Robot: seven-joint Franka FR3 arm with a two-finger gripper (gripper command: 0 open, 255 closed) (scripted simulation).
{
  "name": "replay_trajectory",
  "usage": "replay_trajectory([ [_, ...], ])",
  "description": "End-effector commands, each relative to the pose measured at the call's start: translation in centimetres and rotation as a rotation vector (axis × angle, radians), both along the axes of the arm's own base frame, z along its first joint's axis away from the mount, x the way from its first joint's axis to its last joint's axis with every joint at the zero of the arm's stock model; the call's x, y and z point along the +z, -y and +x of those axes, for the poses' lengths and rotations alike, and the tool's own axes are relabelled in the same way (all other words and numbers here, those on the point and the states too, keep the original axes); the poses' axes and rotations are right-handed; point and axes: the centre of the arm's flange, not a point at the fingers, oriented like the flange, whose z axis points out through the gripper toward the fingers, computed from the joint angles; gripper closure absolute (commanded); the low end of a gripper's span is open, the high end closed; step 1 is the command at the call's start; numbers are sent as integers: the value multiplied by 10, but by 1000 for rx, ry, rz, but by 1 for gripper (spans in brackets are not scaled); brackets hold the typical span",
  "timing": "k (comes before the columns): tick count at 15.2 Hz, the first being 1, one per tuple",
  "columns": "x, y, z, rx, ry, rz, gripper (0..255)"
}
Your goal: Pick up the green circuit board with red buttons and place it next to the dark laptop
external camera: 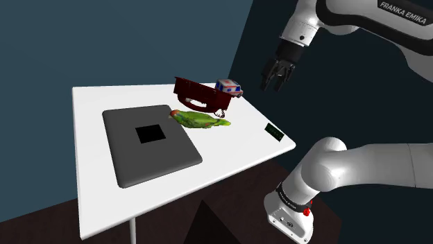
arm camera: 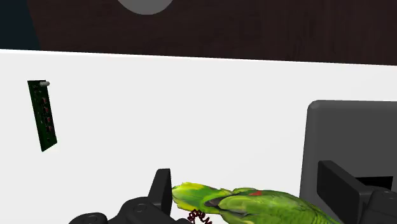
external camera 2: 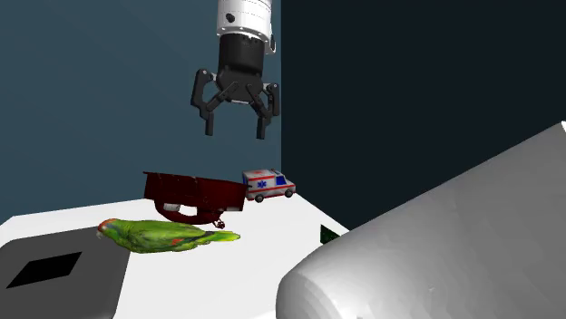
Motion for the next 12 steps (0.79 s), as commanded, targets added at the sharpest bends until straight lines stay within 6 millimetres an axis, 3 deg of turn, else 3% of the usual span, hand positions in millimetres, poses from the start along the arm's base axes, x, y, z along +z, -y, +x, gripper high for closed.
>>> replay_trajectory([
  [1,0,0,0,0,0,0,0],
  [12,-105,84,-33,25,35,-71,0],
])
